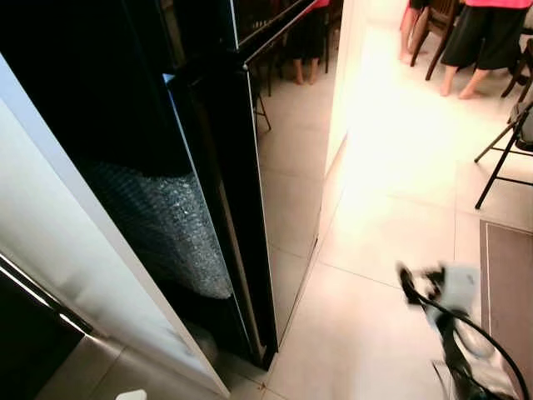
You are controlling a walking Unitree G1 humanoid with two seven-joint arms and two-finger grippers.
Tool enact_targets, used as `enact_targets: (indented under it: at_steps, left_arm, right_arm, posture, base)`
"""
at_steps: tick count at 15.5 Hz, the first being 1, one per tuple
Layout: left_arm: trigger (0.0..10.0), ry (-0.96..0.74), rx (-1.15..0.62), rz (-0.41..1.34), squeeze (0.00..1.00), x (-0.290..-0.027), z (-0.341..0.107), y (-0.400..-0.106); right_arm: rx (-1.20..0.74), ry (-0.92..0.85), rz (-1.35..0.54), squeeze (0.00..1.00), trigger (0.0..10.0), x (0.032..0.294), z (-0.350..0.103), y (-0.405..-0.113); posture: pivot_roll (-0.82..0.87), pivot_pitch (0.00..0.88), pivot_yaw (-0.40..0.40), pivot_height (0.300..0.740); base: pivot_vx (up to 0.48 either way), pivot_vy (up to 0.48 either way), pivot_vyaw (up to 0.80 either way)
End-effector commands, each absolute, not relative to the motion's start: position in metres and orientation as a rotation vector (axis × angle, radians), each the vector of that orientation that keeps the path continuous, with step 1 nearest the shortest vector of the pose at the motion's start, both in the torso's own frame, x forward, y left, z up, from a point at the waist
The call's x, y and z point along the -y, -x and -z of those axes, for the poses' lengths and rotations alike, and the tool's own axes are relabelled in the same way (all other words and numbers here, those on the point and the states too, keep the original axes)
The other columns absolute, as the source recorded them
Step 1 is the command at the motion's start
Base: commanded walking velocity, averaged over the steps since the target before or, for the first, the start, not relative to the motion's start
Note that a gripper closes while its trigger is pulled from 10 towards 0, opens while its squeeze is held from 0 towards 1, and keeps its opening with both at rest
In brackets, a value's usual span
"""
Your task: Restocking fridge
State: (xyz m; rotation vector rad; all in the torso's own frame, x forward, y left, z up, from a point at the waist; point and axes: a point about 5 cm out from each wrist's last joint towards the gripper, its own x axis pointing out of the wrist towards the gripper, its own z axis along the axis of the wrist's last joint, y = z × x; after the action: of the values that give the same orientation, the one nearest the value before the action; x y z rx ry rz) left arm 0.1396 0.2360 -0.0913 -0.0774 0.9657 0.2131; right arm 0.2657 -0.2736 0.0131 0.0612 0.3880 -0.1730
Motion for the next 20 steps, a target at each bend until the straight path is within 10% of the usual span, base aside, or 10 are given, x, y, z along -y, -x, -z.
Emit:
enact_targets:
  at_steps: [1, 9, 20]
  left_arm:
    - [10.0, 0.086, -0.979, -0.234, 0.00, -0.242, 0.092, -0.134]
    - [10.0, 0.090, -0.960, -0.212, 0.00, -0.230, 0.090, -0.147]
    - [10.0, 0.106, -0.953, -0.183, 0.00, -0.209, 0.092, -0.154]
  right_arm:
    - [-0.529, -0.085, 0.214, 0.00, 10.0, 0.276, 0.011, -0.246]
    - [-0.999, -0.073, -0.003, 0.00, 10.0, 0.205, 0.091, -0.158]
    - [-1.041, 0.029, -0.022, 0.00, 10.0, 0.197, 0.096, -0.151]
  posture:
    - [-0.18, 0.000, 0.049, 0.740]
    - [-0.15, 0.000, 0.035, 0.740]
    - [-0.15, 0.000, 0.026, 0.740]
  base:
    - [0.000, 0.000, 0.00]
    - [0.000, 0.000, 0.00]
    - [0.000, -0.169, 0.00]
